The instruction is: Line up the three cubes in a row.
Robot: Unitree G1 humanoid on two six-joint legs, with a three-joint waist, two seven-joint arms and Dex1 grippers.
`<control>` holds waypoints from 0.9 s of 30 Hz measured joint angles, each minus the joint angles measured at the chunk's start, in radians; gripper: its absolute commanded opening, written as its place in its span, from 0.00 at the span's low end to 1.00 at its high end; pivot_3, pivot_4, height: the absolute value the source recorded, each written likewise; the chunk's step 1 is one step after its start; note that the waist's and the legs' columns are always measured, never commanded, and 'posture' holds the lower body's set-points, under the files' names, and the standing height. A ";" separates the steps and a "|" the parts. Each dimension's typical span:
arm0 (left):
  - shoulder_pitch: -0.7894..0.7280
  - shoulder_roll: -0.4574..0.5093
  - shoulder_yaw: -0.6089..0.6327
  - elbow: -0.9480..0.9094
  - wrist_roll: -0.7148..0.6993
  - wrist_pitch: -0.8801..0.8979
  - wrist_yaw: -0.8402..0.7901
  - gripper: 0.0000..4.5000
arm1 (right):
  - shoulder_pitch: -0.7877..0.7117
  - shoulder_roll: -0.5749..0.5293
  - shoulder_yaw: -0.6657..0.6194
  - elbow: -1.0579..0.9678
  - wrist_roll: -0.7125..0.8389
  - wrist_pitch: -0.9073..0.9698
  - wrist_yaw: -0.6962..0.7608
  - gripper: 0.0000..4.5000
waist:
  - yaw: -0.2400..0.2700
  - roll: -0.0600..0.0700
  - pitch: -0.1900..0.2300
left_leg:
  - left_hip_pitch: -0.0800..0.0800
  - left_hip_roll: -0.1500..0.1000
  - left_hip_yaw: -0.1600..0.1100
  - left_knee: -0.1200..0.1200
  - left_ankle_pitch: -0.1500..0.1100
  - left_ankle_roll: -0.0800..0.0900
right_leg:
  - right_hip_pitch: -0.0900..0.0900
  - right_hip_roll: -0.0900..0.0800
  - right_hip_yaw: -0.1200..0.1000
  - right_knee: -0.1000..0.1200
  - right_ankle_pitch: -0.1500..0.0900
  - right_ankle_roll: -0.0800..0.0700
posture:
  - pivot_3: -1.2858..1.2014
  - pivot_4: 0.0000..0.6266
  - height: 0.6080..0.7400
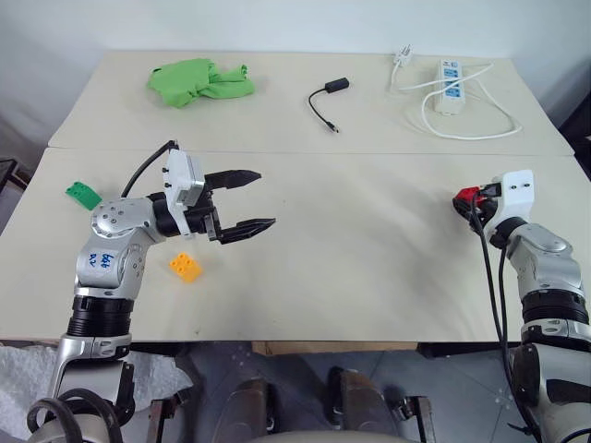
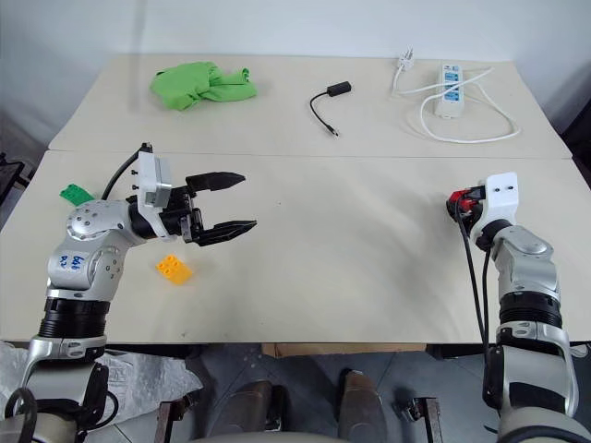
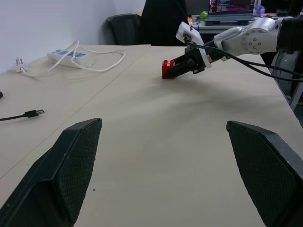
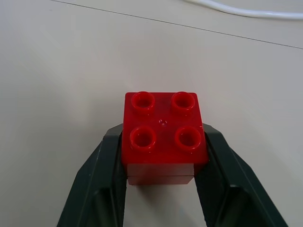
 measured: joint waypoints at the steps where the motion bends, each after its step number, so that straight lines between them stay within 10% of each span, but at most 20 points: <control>1: 0.002 0.000 0.002 0.000 0.000 -0.011 -0.003 1.00 | 0.001 -0.001 0.009 -0.031 0.014 -0.026 0.073 0.34 | 0.000 0.000 0.000 | 0.000 0.000 0.000 0.000 0.000 0.000 | 0.000 0.000 0.000 0.000 0.000 0.000 | 0.52 0.24 1.00; 11: 0.072 0.083 0.019 0.112 0.009 -0.079 -0.101 1.00 | -0.148 -0.001 0.286 -0.147 0.051 -0.119 0.717 0.34 | -0.017 0.001 0.000 | 0.000 0.001 0.000 0.001 0.000 0.000 | 0.000 0.001 -0.001 0.000 0.000 0.000 | 0.52 0.24 1.00; 21: 0.136 0.100 0.068 0.133 0.018 -0.154 -0.104 1.00 | -0.301 0.092 0.389 0.338 -0.109 -0.427 0.816 0.34 | -0.020 0.001 0.001 | 0.000 -0.001 -0.003 0.001 0.000 0.000 | 0.001 -0.002 -0.002 0.000 0.000 0.000 | 0.52 0.24 1.00; 27: 0.156 0.108 0.125 0.093 -0.008 -0.143 -0.087 1.00 | -0.368 0.107 0.361 0.443 -0.116 -0.479 0.862 0.75 | -0.023 0.001 0.001 | 0.000 0.000 -0.003 0.001 0.000 0.000 | 0.001 -0.001 -0.002 0.000 0.000 0.000 | 0.52 0.24 1.00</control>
